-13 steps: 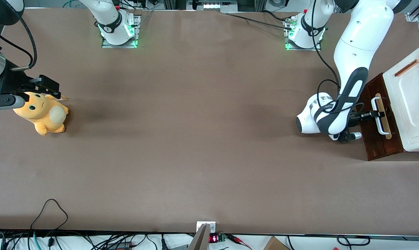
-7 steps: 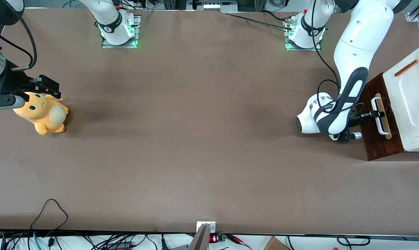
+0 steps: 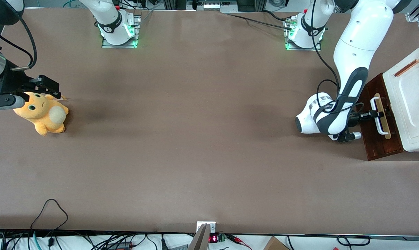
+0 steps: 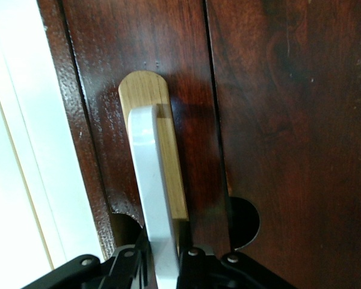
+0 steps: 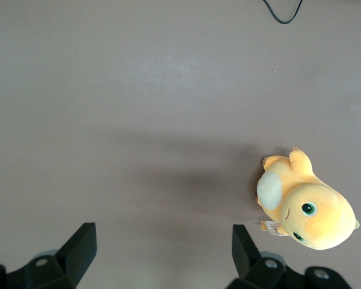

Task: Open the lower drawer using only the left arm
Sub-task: 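Pull the handle away from the cabinet with the left gripper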

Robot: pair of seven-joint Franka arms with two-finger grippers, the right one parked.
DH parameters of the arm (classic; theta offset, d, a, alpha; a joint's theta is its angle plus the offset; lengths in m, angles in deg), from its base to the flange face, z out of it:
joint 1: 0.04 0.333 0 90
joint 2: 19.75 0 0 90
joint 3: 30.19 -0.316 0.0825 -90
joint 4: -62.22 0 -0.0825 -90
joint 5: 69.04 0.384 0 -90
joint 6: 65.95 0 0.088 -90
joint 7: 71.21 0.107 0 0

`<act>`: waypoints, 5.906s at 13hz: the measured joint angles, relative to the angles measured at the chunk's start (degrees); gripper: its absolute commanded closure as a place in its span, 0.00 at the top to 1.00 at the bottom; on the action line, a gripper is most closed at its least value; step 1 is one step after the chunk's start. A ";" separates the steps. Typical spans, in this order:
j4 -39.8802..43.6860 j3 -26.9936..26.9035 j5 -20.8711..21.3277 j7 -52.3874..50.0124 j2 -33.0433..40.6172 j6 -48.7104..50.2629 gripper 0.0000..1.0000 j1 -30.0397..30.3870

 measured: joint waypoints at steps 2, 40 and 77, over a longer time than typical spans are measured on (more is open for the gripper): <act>0.06 0.04 -0.27 0.00 0.01 0.00 0.17 -0.21; 0.96 0.08 -5.25 -1.53 0.23 0.33 0.16 -5.42; 2.48 -0.32 -9.41 -2.12 0.24 0.41 0.15 -9.06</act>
